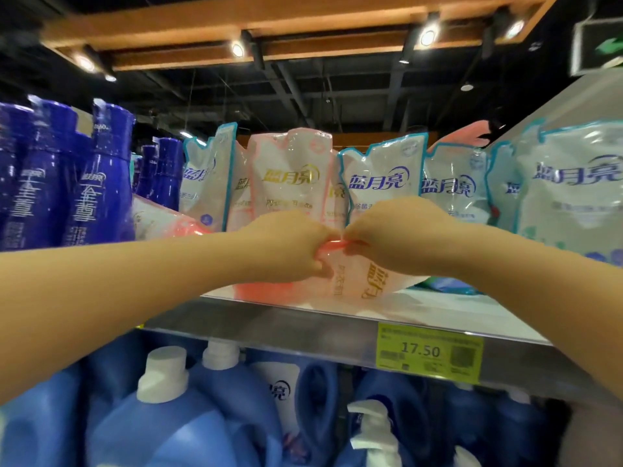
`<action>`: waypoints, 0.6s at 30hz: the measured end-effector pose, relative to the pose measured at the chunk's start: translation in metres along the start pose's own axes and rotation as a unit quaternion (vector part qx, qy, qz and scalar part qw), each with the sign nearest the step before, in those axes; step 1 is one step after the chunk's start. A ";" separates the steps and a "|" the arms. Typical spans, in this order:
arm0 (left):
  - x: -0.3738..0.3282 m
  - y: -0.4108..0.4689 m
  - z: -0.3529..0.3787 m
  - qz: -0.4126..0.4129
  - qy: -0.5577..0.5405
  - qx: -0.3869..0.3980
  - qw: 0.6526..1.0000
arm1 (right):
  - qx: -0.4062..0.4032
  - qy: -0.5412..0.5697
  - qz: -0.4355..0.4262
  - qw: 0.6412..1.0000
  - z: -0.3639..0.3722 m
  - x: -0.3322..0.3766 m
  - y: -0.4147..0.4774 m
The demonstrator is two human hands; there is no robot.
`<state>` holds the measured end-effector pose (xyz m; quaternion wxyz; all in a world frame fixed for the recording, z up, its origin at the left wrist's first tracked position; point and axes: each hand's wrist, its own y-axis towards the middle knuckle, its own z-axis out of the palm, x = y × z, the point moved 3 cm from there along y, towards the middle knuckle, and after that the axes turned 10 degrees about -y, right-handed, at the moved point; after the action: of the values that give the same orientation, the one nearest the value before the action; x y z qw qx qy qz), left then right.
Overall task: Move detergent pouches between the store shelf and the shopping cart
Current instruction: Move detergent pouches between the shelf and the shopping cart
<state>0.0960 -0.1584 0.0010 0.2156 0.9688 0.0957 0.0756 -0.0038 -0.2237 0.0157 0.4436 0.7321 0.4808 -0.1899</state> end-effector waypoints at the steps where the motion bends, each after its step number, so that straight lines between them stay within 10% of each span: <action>1: -0.002 0.002 -0.004 -0.009 -0.024 -0.024 0.999 | -0.010 0.009 0.028 1.000 -0.003 -0.006 -0.003; 7: -0.011 0.029 -0.009 -0.058 -0.332 -0.123 0.934 | -0.262 0.129 0.245 0.924 -0.009 -0.054 -0.039; 11: -0.029 0.043 -0.007 -0.062 -0.557 -0.165 0.812 | -0.362 0.158 0.301 0.868 0.006 -0.057 -0.066; 14: -0.049 0.047 -0.008 -0.051 -0.672 -0.187 0.715 | -0.241 0.335 0.386 0.825 0.025 -0.064 -0.072; 18: -0.080 0.048 -0.008 -0.005 -0.775 -0.174 0.608 | -0.128 0.625 0.380 0.670 0.038 -0.066 -0.067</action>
<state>0.0244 -0.2153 0.0208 0.3740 0.6097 -0.1166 -0.6890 -0.0871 -0.2811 0.0109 0.1622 0.7348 0.3458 0.5605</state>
